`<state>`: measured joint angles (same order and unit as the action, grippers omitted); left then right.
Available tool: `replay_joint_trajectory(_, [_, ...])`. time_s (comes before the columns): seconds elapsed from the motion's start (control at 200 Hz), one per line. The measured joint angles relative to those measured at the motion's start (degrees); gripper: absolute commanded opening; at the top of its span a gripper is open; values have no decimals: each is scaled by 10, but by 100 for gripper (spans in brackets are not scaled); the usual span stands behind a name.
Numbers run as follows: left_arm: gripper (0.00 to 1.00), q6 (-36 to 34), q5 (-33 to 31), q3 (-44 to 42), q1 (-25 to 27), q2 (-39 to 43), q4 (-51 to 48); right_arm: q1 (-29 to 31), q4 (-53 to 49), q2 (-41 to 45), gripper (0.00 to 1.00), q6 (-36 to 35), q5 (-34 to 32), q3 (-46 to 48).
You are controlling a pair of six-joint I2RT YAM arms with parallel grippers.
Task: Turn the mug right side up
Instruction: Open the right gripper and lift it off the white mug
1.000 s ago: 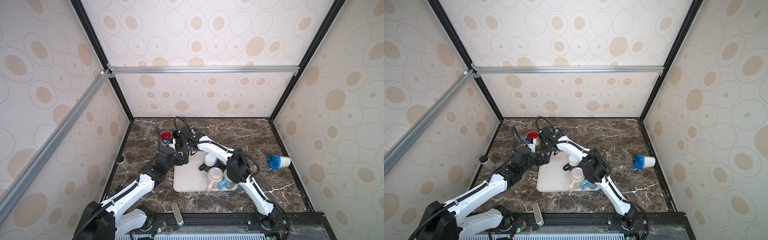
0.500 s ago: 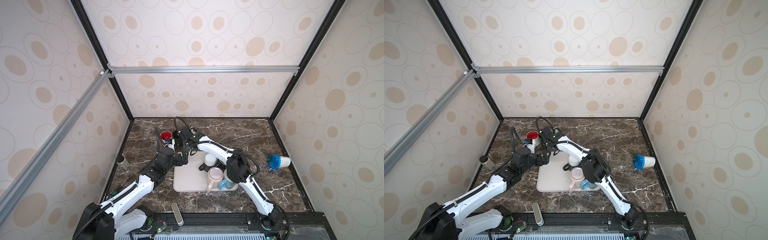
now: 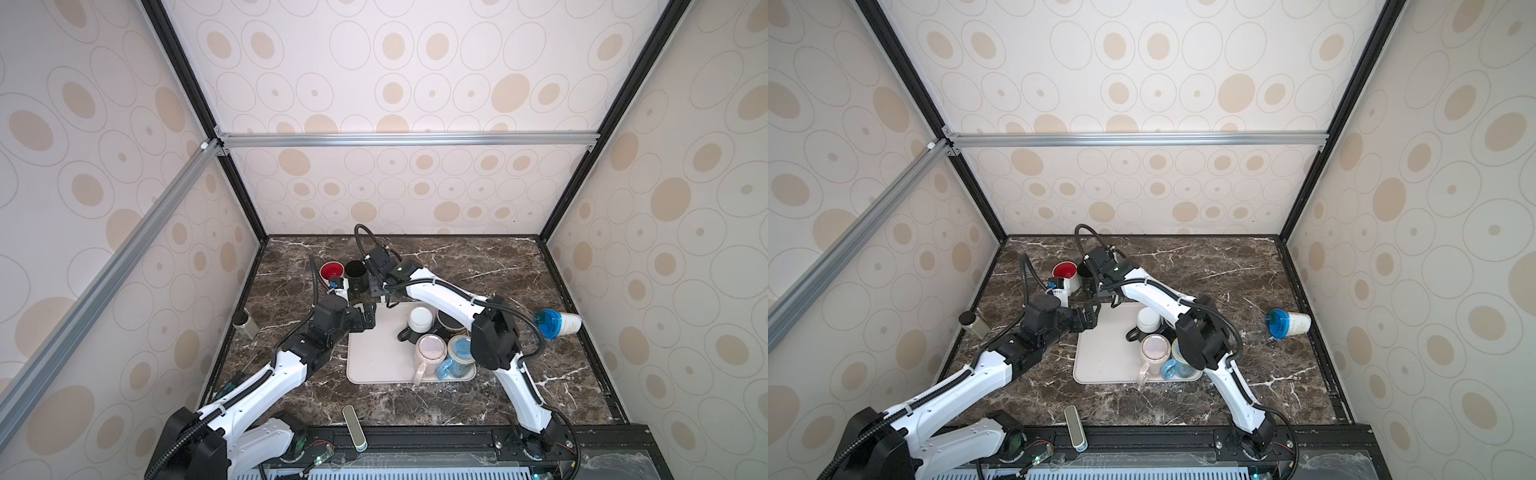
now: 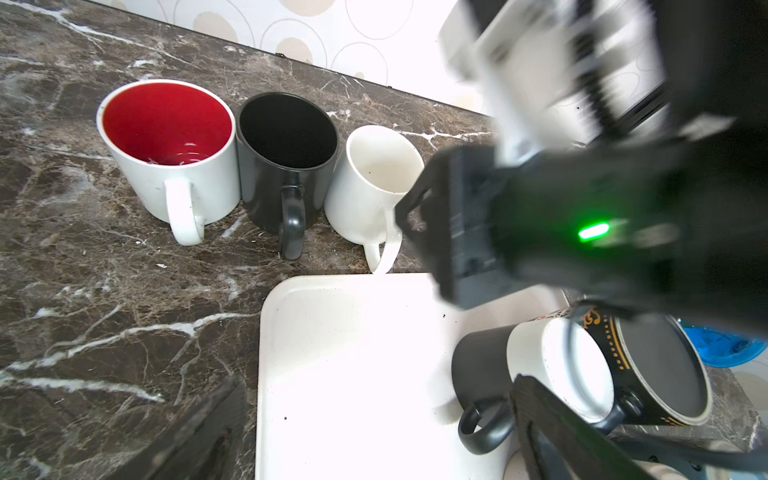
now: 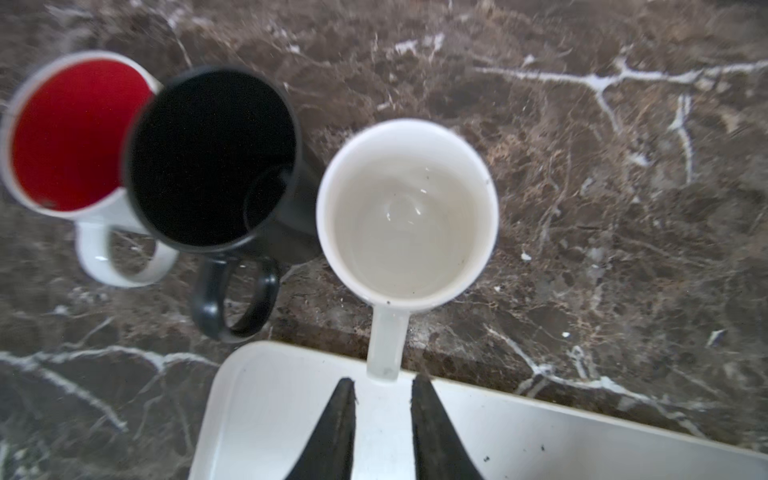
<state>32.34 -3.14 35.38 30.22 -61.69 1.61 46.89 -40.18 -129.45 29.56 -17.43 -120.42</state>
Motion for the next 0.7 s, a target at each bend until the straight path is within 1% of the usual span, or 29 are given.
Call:
replay_joint_trajectory(0.26, [96,-7,18,-10,0,0,8,-10,27,113,27,-36,4,83])
replay_joint_trajectory(0.425, [93,-10,38,-13,1,-1,10,-10,31,142,27,-40,5,134])
replay_joint_trajectory(0.565, [83,-14,57,-14,2,-10,12,-12,35,156,27,-40,6,172])
replay_joint_trajectory(0.7, [82,-23,66,-15,12,-23,10,-16,42,170,27,-36,10,201])
